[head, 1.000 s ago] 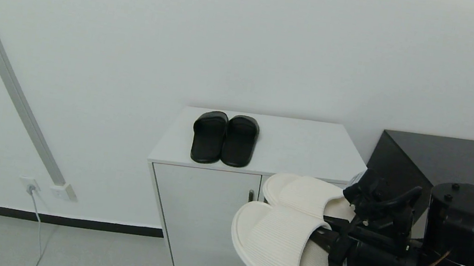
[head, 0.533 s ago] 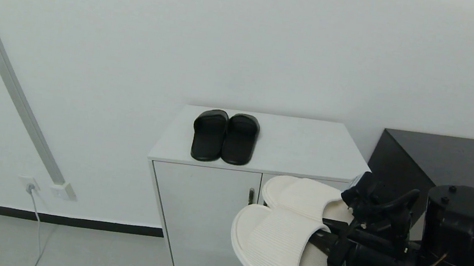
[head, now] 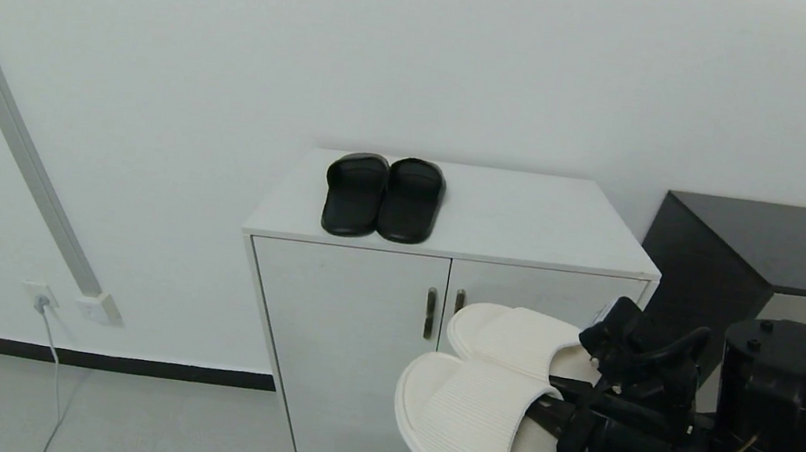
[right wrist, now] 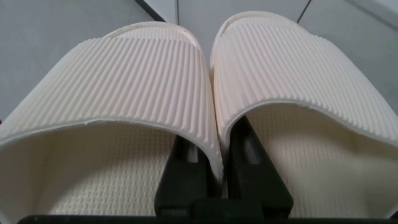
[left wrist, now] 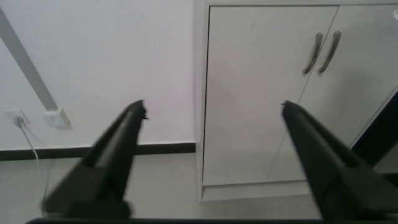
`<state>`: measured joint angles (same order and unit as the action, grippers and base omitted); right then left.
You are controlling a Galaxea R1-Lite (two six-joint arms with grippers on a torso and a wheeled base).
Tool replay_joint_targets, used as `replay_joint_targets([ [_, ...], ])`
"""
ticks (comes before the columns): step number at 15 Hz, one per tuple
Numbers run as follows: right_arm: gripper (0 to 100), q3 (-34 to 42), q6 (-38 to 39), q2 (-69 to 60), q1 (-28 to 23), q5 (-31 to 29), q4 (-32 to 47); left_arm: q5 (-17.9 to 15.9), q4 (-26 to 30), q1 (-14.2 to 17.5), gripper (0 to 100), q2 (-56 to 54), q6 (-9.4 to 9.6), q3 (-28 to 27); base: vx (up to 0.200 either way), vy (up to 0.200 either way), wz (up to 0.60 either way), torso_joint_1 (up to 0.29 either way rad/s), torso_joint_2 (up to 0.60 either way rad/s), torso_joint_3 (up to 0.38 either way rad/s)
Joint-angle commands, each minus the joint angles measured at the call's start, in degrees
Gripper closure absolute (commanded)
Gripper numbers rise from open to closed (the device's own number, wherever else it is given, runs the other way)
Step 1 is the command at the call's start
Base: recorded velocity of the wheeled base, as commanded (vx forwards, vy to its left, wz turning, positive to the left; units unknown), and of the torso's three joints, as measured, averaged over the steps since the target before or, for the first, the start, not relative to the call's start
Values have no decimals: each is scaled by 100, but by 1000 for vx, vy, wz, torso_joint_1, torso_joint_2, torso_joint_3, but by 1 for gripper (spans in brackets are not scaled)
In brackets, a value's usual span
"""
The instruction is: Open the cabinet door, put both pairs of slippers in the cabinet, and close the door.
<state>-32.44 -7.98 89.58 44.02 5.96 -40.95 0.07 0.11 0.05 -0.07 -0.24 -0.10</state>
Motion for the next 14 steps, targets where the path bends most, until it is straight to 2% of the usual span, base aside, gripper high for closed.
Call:
replay_joint_targets([
  [1, 100, 27, -1, 16, 1, 2, -1, 1, -2, 4, 0, 7, -2, 1, 0, 0, 0, -217, 559, 325],
  [14, 100, 124, -63, -54, 54, 2, -36, 37, -2, 4, 0, 7, -20, 1, 0, 0, 0, -178, 506, 325],
])
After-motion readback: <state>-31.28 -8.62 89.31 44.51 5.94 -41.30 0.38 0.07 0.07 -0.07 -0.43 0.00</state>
